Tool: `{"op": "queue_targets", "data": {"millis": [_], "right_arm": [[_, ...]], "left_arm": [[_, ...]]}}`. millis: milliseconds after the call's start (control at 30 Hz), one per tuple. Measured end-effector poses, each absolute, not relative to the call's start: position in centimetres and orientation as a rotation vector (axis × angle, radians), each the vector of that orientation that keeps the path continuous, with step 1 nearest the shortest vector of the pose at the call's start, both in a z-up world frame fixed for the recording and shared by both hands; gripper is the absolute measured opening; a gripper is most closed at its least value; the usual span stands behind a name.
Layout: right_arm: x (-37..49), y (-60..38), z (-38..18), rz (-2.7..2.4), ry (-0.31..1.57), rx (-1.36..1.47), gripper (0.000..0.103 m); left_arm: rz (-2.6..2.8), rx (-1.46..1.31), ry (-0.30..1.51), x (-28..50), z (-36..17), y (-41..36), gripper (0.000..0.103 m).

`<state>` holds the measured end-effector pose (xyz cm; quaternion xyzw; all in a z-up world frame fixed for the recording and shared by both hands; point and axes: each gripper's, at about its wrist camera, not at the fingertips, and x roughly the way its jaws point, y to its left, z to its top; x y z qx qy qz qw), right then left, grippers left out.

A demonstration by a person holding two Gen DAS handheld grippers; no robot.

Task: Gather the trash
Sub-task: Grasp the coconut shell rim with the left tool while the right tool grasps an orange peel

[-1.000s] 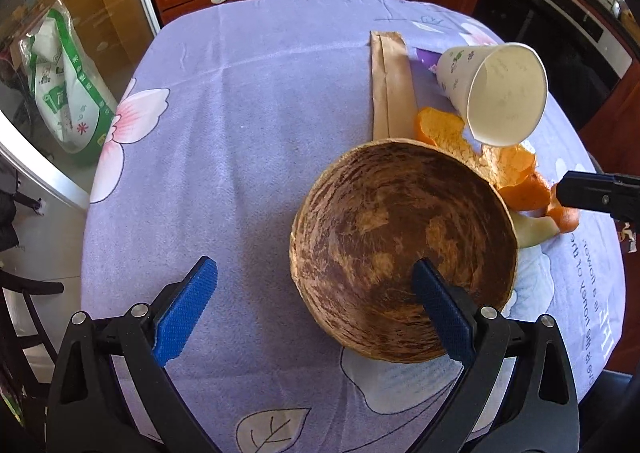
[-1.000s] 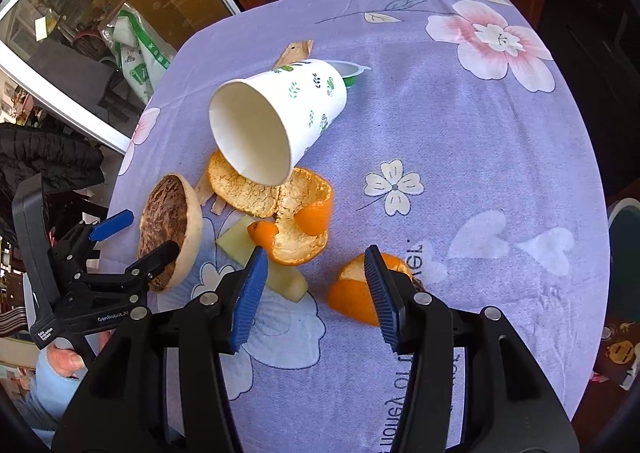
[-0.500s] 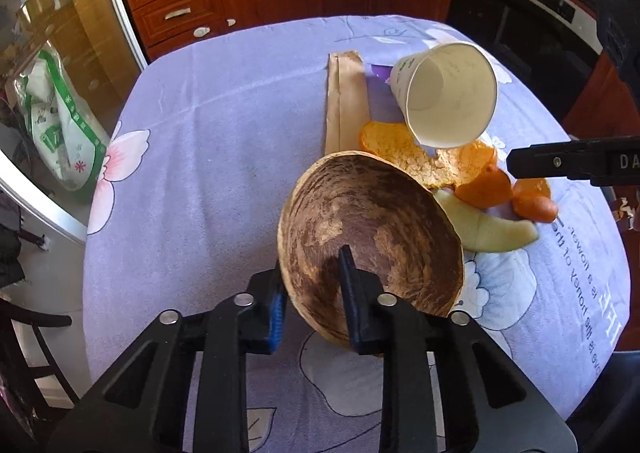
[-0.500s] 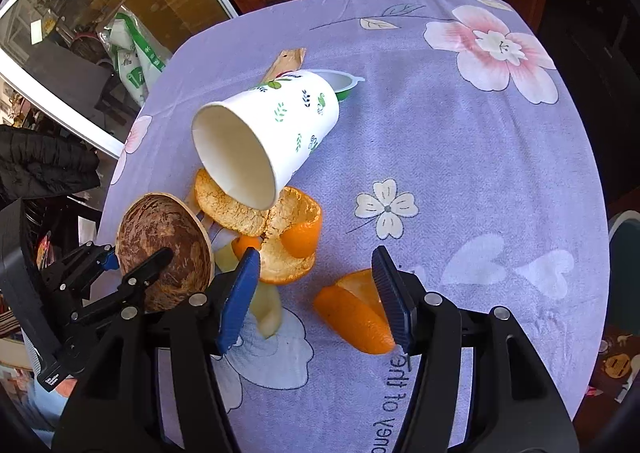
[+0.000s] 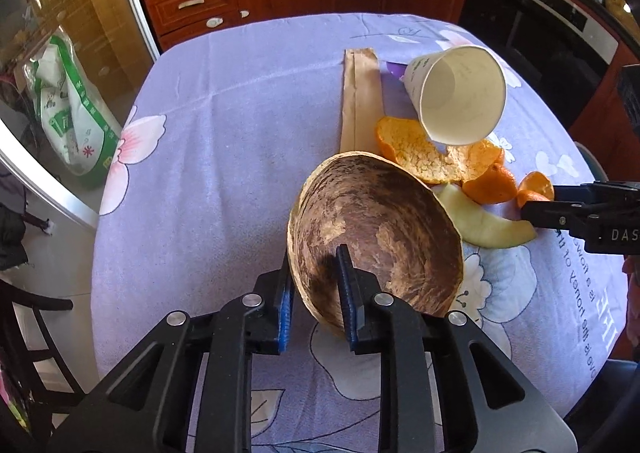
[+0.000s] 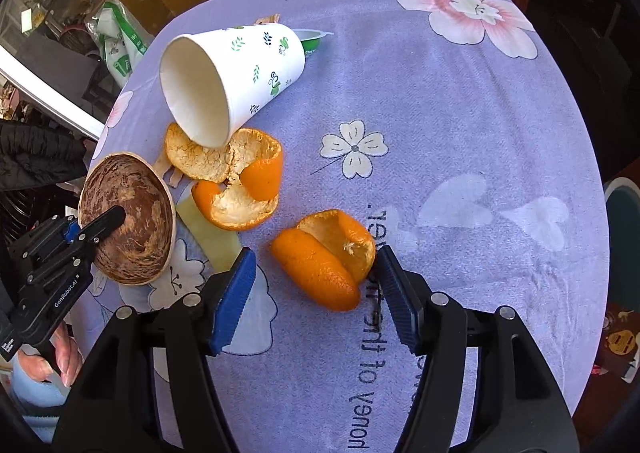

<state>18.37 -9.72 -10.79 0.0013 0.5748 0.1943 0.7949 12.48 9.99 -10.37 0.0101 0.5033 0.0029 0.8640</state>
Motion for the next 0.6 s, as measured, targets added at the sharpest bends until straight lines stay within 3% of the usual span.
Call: {"op": "queue_targets", "data": {"millis": [100, 167, 233, 400, 600], "right_arm": [[18.0, -9.0, -10.9, 0.415, 1.207, -0.055, 0.061], [17.7, -8.5, -10.9, 0.401, 1.186, -0.107, 0.056], [17.4, -8.4, -10.9, 0.388, 1.171, -0.132, 0.041], [17.7, -9.1, -10.1, 0.39, 1.172, -0.081, 0.023], [17.3, -10.3, -8.9, 0.375, 1.158, -0.023, 0.016]], "left_arm": [[-0.005, 0.008, 1.073, 12.6, -11.0, 10.1, 0.036], [-0.004, 0.006, 1.065, 12.6, -11.2, 9.9, 0.039], [-0.006, -0.004, 1.065, 12.7, -11.2, 9.9, 0.039], [-0.003, -0.001, 1.0, 11.8, -9.4, 9.5, 0.012], [0.031, 0.018, 0.939, 10.9, -6.6, 9.1, 0.007]]}}
